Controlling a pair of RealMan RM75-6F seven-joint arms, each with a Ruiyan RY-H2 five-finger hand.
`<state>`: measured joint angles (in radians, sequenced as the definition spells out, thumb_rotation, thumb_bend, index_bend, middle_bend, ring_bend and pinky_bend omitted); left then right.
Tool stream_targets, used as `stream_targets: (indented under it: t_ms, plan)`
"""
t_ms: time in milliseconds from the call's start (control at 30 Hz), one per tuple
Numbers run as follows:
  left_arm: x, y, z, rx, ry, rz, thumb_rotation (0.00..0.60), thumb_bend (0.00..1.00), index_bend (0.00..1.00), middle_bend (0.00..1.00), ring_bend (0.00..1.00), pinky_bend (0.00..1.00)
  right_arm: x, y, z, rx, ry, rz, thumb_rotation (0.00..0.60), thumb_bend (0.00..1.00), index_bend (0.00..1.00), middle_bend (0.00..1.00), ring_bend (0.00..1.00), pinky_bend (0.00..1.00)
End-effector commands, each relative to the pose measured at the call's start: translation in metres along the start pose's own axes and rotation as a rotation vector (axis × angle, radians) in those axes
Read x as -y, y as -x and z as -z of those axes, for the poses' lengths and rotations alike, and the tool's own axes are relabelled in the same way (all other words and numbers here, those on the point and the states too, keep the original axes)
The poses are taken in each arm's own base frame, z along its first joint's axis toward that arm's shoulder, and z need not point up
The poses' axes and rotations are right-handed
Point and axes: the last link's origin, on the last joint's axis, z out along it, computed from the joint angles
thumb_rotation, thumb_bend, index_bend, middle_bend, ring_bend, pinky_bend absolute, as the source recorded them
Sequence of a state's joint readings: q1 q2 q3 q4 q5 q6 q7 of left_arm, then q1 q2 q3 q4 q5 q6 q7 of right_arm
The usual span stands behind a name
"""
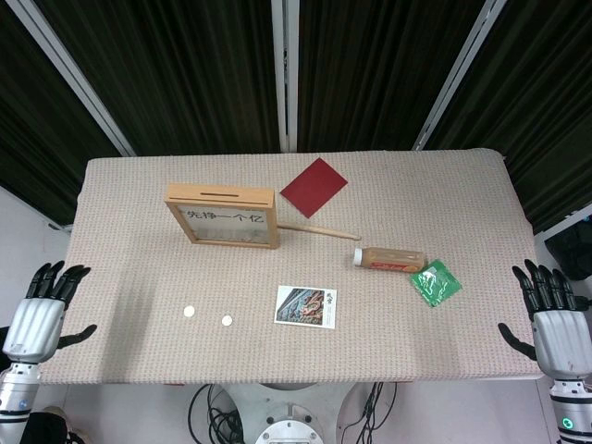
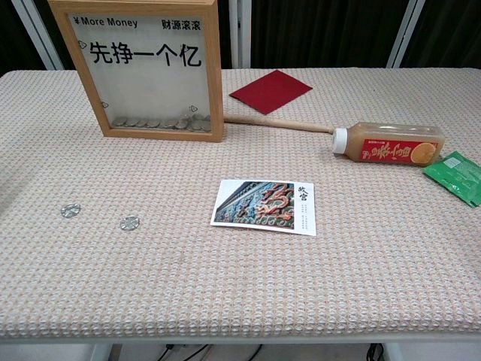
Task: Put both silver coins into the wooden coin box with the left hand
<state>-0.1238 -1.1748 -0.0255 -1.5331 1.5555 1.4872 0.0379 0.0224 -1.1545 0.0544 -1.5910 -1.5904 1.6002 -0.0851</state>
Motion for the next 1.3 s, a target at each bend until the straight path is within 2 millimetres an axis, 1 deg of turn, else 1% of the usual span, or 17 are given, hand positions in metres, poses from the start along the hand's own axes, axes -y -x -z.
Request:
stream_targets:
  t_ms: [33,233,467,633,767,967,1233,1300]
  plan:
    - [0.0,0.0,0.0,0.007,-0.001,-0.002,0.6,0.08,0.13,0.12,0.01,0.06,0.0,0.001,0.0,0.004,0.002,0.0,0.6,0.14,0.0,0.0,0.0,0.0]
    - [0.0,0.002,0.001,0.015,-0.003,0.001,0.6,0.08,0.13,0.12,0.01,0.06,0.0,0.001,0.0,0.008,0.003,0.004,0.6,0.14,0.0,0.0,0.0,0.0]
    - [-0.001,0.003,0.0,0.026,0.002,-0.002,0.6,0.08,0.13,0.12,0.01,0.06,-0.001,-0.004,0.001,-0.018,0.001,-0.003,0.6,0.14,0.0,0.0,0.0,0.0]
    - [-0.009,0.003,0.0,0.022,0.036,0.0,0.6,0.08,0.14,0.12,0.01,0.06,-0.003,-0.005,0.002,-0.021,0.006,-0.003,0.6,0.14,0.0,0.0,0.0,0.0]
    - [-0.017,0.006,-0.001,0.035,0.075,0.009,0.6,0.08,0.15,0.12,0.01,0.06,-0.003,-0.004,0.003,-0.015,0.008,-0.001,0.6,0.14,0.0,0.0,0.0,0.0]
    - [-0.035,0.017,-0.004,0.082,0.145,0.018,0.6,0.08,0.15,0.12,0.01,0.06,-0.002,-0.007,-0.001,-0.015,0.007,0.001,0.6,0.14,0.0,0.0,0.0,0.0]
    - [-0.066,0.046,-0.018,0.172,0.248,0.042,0.6,0.08,0.16,0.12,0.01,0.06,-0.003,-0.004,0.0,0.0,0.012,-0.003,0.6,0.14,0.0,0.0,0.0,0.0]
    - [-0.077,0.055,-0.024,0.188,0.273,0.053,0.6,0.08,0.17,0.13,0.01,0.07,-0.003,-0.004,0.002,0.008,0.008,-0.014,0.6,0.14,0.0,0.0,0.0,0.0]
